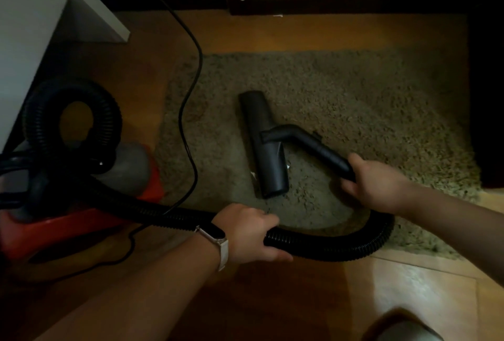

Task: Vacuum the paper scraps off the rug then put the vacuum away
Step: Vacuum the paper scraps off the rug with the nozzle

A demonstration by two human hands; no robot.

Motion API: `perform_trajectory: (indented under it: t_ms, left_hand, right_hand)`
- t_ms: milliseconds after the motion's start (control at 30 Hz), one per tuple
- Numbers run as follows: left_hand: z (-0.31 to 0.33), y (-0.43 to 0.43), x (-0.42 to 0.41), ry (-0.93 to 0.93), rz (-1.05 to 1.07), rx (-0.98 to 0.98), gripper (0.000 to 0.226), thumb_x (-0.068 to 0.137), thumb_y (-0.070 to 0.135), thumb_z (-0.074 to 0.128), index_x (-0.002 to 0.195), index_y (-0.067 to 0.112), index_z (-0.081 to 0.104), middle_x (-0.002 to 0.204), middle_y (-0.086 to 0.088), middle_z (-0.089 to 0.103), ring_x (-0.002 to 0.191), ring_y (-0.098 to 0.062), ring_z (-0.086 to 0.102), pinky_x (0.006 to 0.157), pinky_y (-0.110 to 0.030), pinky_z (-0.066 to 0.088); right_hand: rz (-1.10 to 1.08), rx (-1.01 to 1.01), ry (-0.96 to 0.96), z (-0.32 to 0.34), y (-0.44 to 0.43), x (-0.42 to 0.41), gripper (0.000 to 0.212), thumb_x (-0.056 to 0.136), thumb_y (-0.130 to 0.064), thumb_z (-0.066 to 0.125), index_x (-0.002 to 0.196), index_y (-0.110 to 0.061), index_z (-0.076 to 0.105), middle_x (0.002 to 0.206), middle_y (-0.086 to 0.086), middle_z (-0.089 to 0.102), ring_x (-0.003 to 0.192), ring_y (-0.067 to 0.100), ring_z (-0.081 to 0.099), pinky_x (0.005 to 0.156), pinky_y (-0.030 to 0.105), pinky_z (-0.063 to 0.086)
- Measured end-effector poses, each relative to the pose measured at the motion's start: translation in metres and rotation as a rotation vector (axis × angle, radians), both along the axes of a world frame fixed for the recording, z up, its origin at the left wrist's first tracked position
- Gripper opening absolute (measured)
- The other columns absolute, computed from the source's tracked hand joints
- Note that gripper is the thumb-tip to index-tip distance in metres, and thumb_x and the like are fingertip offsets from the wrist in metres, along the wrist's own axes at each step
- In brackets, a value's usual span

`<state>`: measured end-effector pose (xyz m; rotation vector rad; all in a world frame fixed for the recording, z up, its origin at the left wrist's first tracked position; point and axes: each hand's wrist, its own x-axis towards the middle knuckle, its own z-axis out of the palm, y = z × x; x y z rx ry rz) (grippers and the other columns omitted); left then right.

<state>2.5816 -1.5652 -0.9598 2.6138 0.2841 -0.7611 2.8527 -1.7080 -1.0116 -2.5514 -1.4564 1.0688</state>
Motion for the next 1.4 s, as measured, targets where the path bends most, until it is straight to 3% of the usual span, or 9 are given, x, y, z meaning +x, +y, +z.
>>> perform_trajectory:
  t_ms: [300,433,533,700,833,1067,1200,1400]
  left_hand:
    - [-0.001,-0.014,0.038,-0.126,-0.057,0.034,0.056,0.078,0.087,0.042,0.093,0.034,0.053,0.073,0.016,0.048,0.066,-0.005,0.053,0.06,-0.027,0.046]
    - [-0.001,-0.015,0.036,-0.122,-0.065,0.03,0.055,0.078,0.086,0.042,0.094,0.034,0.053,0.075,0.015,0.05,0.067,-0.006,0.054,0.058,-0.026,0.042]
    - [-0.002,-0.013,0.024,-0.086,-0.043,-0.003,0.06,0.076,0.088,0.039,0.095,0.034,0.053,0.079,0.014,0.053,0.069,-0.005,0.055,0.062,-0.027,0.048]
    - [-0.002,-0.01,0.0,-0.051,-0.038,0.006,0.06,0.075,0.092,0.032,0.092,0.037,0.049,0.077,0.015,0.049,0.069,-0.003,0.05,0.06,-0.025,0.037]
    - [0.003,-0.004,-0.012,-0.05,-0.032,0.008,0.062,0.076,0.09,0.032,0.094,0.034,0.052,0.078,0.014,0.052,0.068,-0.004,0.052,0.063,-0.026,0.046]
    - [0.024,0.01,-0.033,-0.015,-0.102,-0.009,0.065,0.078,0.089,0.028,0.099,0.031,0.048,0.087,0.013,0.054,0.074,-0.01,0.054,0.06,-0.028,0.04]
    - [0.036,0.028,-0.037,-0.016,-0.137,-0.009,0.061,0.084,0.085,0.031,0.102,0.03,0.048,0.089,0.012,0.054,0.076,-0.012,0.055,0.062,-0.03,0.043]
    - [0.059,0.064,-0.053,-0.024,-0.205,0.064,0.07,0.072,0.093,0.013,0.096,0.036,0.048,0.083,0.011,0.056,0.071,-0.011,0.057,0.064,-0.033,0.051]
  right_hand:
    - [-0.097,-0.005,0.0,0.011,-0.042,0.033,0.023,0.092,-0.042,0.062,0.097,-0.032,0.042,0.078,-0.003,0.058,0.066,0.013,0.059,0.059,0.035,0.051]
    - [-0.052,0.01,-0.031,0.018,-0.04,0.031,0.027,0.091,-0.044,0.063,0.087,-0.035,0.038,0.073,-0.005,0.058,0.061,0.01,0.057,0.049,0.028,0.042]
    - [0.005,0.048,-0.047,0.023,-0.028,0.023,0.026,0.09,-0.047,0.062,0.093,-0.035,0.04,0.072,-0.007,0.055,0.06,0.009,0.055,0.048,0.027,0.039]
    - [0.139,0.067,-0.083,0.033,0.006,0.002,0.028,0.089,-0.05,0.06,0.1,-0.034,0.039,0.072,-0.009,0.052,0.06,0.01,0.051,0.052,0.03,0.041]
    - [0.21,0.07,-0.08,0.042,0.025,-0.009,0.029,0.089,-0.049,0.06,0.106,-0.035,0.042,0.073,-0.009,0.053,0.06,0.008,0.05,0.049,0.029,0.036]
    - [0.18,-0.05,-0.001,0.066,0.038,-0.028,0.023,0.095,-0.046,0.056,0.108,-0.032,0.045,0.078,-0.008,0.059,0.064,0.009,0.059,0.051,0.03,0.049]
    - [0.172,-0.105,0.012,0.074,0.044,-0.038,0.021,0.096,-0.048,0.053,0.109,-0.034,0.044,0.078,-0.008,0.059,0.063,0.009,0.059,0.048,0.027,0.042]
    - [0.05,-0.085,0.05,0.079,0.041,-0.068,0.016,0.096,-0.043,0.055,0.106,-0.032,0.049,0.078,-0.008,0.06,0.064,0.01,0.06,0.052,0.029,0.047]
